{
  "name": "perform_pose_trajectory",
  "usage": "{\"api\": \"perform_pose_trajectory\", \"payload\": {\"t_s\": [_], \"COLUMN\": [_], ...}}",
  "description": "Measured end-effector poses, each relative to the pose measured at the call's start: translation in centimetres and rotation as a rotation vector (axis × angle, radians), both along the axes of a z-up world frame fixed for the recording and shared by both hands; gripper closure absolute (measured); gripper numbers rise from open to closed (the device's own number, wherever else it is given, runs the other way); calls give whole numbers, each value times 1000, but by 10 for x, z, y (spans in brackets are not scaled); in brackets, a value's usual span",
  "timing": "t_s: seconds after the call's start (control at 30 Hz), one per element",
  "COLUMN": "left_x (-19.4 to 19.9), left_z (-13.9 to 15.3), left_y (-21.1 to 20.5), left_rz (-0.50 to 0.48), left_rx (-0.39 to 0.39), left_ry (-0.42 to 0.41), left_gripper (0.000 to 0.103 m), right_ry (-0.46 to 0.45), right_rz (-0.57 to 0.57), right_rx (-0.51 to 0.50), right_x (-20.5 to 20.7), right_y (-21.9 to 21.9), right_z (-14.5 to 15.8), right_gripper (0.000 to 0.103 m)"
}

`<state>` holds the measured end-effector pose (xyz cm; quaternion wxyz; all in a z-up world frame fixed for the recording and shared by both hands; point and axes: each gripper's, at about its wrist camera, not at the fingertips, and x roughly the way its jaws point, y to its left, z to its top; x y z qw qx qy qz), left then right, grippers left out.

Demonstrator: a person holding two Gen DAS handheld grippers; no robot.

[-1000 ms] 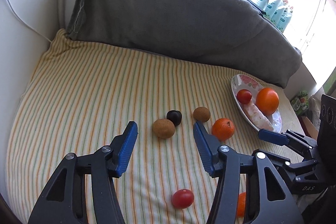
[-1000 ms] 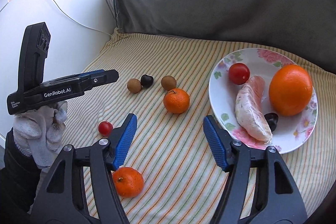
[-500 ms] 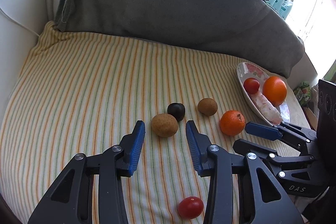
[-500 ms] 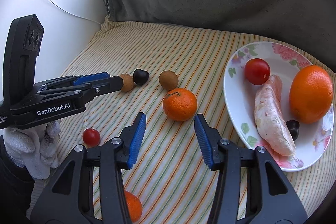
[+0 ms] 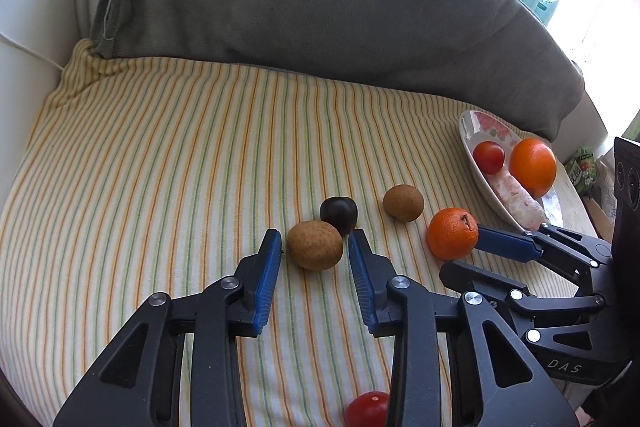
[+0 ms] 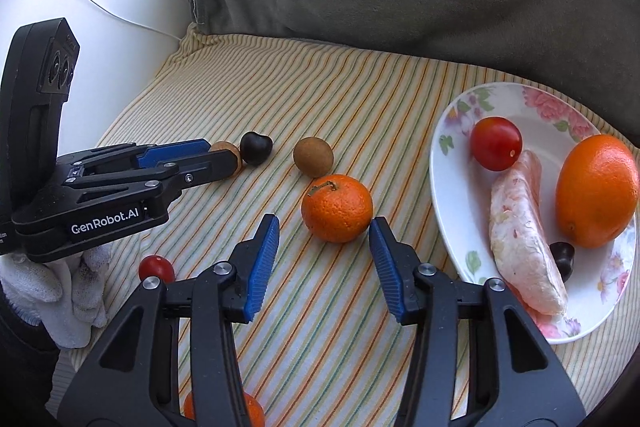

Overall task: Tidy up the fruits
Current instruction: 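Grasp a small mandarin with the right gripper while the left gripper grasps a brown kiwi, then carry the mandarin with the right gripper and the kiwi with the left gripper to the plate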

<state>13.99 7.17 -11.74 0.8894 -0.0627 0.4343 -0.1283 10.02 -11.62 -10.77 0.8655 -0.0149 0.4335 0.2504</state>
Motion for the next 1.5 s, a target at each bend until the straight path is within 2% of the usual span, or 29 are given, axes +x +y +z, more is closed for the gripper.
{"api": "perform_pose_trajectory", "payload": {"t_s": [0.23, 0.4, 0.57, 1.03, 1.5], "left_x": [3, 5, 4, -11, -29], "left_z": [-4, -7, -7, 11, 41], "left_y": [-3, -5, -6, -2, -14], "left_rz": [-5, -7, -10, 3, -17], "left_rx": [13, 17, 23, 20, 19], "left_ry": [4, 1, -6, -50, -113], "left_gripper": [74, 74, 74, 75, 75], "right_ry": [-20, -40, -56, -80, -135], "right_rz": [-7, -30, -31, 4, -19], "right_rx": [-40, -88, -101, -50, 17], "right_x": [6, 11, 14, -4, -30], "right_y": [12, 22, 25, 19, -18], "right_z": [-2, -2, -2, 6, 36], "right_gripper": [54, 63, 65, 66, 66]}}
